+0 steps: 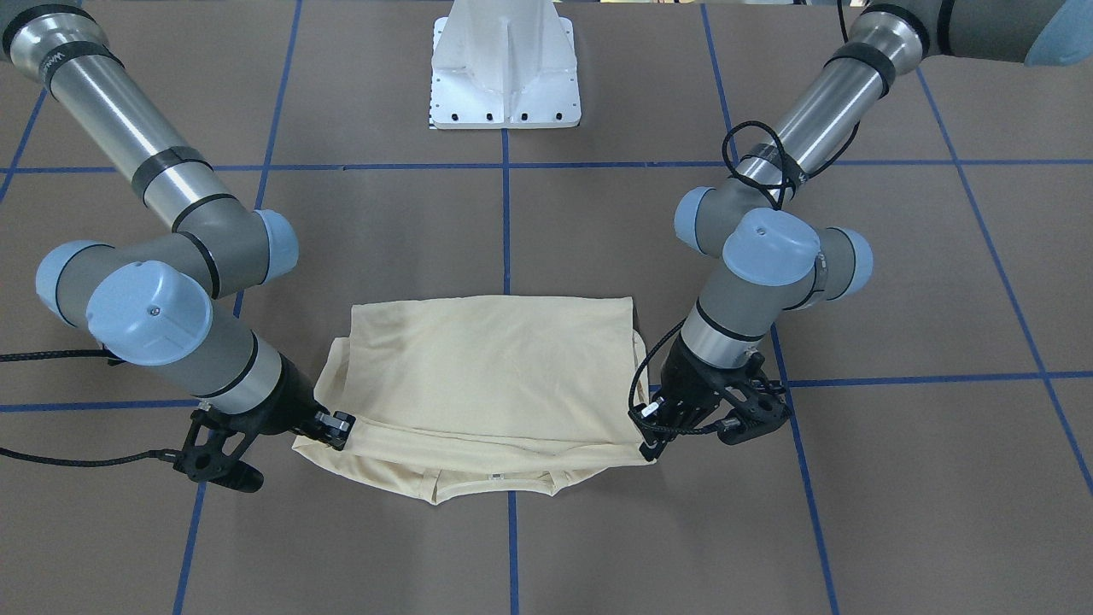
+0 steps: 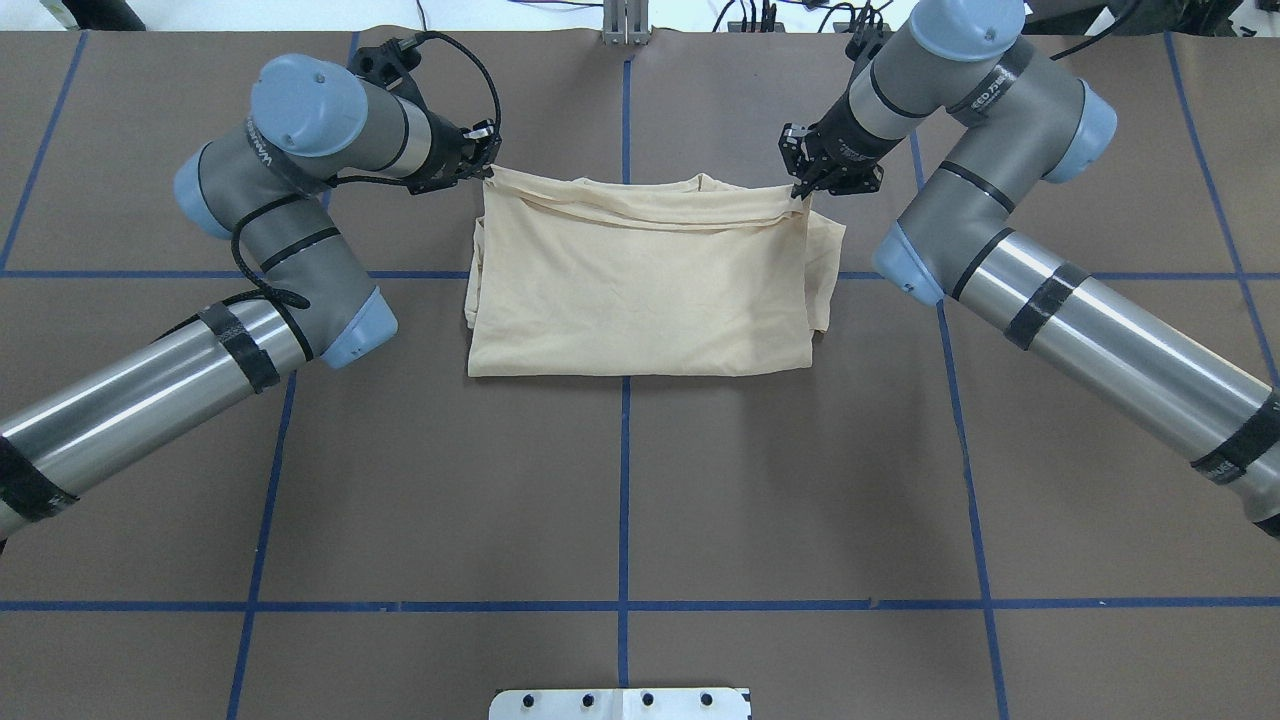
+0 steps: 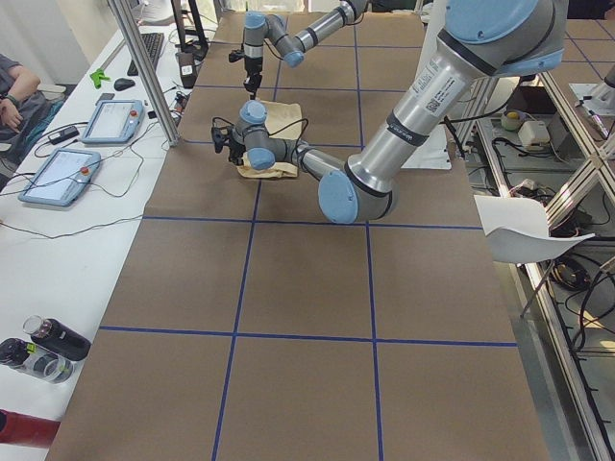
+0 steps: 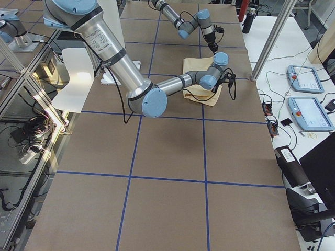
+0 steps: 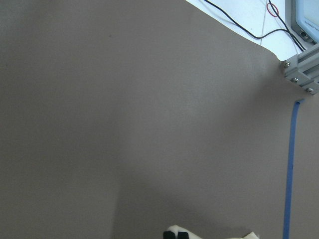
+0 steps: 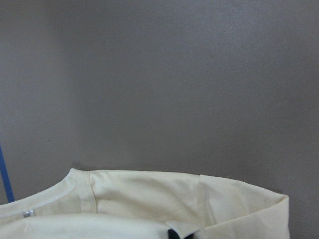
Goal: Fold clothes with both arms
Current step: 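Lower the right gripper to the folded shirt's nearest side edge and grasp it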
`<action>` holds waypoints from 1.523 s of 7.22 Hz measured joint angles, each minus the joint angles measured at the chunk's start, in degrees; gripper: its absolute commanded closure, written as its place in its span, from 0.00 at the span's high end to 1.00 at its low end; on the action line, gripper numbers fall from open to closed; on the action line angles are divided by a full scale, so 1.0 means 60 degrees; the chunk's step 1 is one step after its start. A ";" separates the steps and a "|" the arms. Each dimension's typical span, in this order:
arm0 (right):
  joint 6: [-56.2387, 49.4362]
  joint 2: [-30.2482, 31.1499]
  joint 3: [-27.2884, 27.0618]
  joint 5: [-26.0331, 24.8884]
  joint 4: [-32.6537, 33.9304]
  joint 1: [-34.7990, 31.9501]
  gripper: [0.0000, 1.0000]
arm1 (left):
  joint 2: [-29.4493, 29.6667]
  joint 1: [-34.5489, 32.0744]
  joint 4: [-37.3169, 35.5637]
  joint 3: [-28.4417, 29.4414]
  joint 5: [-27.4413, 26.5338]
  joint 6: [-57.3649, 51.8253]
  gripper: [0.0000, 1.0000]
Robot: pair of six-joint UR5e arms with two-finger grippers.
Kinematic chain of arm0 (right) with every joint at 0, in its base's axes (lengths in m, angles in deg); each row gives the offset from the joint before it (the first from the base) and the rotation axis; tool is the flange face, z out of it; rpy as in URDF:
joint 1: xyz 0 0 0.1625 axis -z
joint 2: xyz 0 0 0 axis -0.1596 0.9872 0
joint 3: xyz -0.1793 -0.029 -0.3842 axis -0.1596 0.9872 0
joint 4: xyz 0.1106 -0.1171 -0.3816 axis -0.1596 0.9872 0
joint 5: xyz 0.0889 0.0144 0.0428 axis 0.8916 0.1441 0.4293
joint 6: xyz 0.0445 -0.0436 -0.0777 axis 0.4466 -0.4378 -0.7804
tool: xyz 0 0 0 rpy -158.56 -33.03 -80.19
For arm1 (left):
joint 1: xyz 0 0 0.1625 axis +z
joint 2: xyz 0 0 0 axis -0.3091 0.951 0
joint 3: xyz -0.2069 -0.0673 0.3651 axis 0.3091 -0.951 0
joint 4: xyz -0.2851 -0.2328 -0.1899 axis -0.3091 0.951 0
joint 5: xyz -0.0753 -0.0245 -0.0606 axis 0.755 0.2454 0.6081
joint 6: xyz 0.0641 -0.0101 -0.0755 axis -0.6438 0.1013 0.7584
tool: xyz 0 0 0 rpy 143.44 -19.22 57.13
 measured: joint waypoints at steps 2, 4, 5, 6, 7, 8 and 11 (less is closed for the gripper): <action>-0.0003 -0.0037 -0.0006 -0.0229 -0.0002 0.0095 1.00 | -0.0038 0.0003 0.0002 -0.0029 0.0002 -0.0068 1.00; 0.0006 -0.0086 0.0003 -0.0544 0.0008 0.0177 1.00 | -0.0091 -0.0004 -0.0012 -0.0141 0.0012 -0.0103 1.00; 0.0011 -0.0084 -0.0009 -0.0563 0.0009 0.0176 1.00 | -0.0125 -0.0014 -0.0023 -0.0217 0.0019 -0.0107 1.00; 0.0042 -0.0034 -0.0147 -0.0554 0.0009 0.0171 1.00 | -0.0291 -0.0026 -0.0052 -0.0524 0.0042 -0.0108 1.00; 0.0093 0.0155 -0.0530 -0.0520 0.0020 0.0183 1.00 | -0.0633 -0.0039 -0.0105 -0.1106 0.0073 -0.0109 1.00; 0.0151 0.0543 -0.1177 -0.0378 0.0053 0.0252 1.00 | -0.1014 -0.0044 -0.0204 -0.1773 0.0089 -0.0106 1.00; 0.1004 0.2179 -0.3381 -0.0433 0.0087 0.1203 1.00 | -0.1351 -0.0014 -0.1626 -0.3488 0.0090 -0.0095 1.00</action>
